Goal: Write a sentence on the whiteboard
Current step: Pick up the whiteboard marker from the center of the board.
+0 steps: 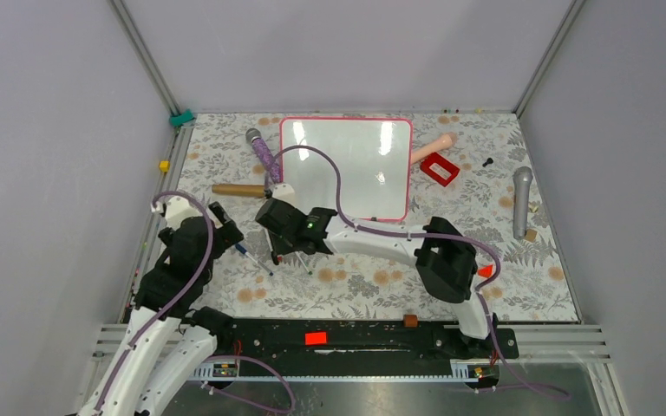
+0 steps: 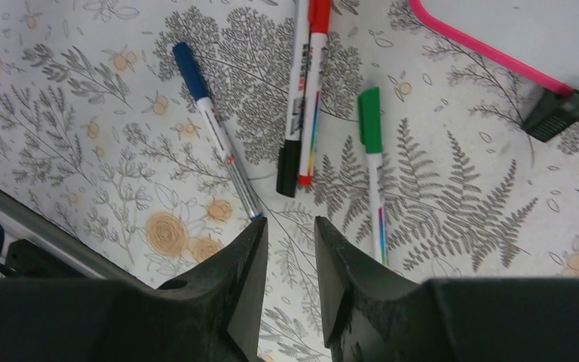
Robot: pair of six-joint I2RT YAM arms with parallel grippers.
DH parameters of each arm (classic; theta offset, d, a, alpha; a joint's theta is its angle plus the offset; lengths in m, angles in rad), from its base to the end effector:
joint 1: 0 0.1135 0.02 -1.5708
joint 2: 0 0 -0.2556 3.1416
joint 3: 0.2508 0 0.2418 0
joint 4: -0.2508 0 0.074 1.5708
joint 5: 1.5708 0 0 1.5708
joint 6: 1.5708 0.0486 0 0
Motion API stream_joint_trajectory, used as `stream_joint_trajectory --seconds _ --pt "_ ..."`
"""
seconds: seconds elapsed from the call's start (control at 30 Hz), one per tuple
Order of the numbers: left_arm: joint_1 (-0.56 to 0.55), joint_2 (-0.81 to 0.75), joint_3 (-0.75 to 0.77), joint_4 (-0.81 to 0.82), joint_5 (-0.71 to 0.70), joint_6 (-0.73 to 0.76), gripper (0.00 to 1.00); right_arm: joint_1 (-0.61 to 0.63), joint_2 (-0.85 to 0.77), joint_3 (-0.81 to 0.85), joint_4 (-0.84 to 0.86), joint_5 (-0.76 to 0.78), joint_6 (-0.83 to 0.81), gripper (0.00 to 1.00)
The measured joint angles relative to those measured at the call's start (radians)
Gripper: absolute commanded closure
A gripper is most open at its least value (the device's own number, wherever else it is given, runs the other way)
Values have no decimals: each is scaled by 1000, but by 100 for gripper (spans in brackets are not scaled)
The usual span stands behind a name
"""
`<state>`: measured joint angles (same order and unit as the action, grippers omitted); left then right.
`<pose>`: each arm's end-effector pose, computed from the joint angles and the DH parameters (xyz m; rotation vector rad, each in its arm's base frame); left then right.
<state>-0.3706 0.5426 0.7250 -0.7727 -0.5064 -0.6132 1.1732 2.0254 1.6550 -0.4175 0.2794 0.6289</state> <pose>0.1179 -0.0205 0.2821 -0.5316 2.0104 -0.0494 0.1895 0.4166 0.2287 -0.5083 2.3371 0.5642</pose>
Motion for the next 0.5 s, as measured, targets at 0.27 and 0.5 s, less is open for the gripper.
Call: stream_joint_trajectory --seconds 0.27,0.5 --pt "27 -122 0 -48 -160 -80 10 10 158 201 -72 0 14 68" --pt "27 -140 0 -45 -168 -84 11 18 353 493 -242 24 12 67"
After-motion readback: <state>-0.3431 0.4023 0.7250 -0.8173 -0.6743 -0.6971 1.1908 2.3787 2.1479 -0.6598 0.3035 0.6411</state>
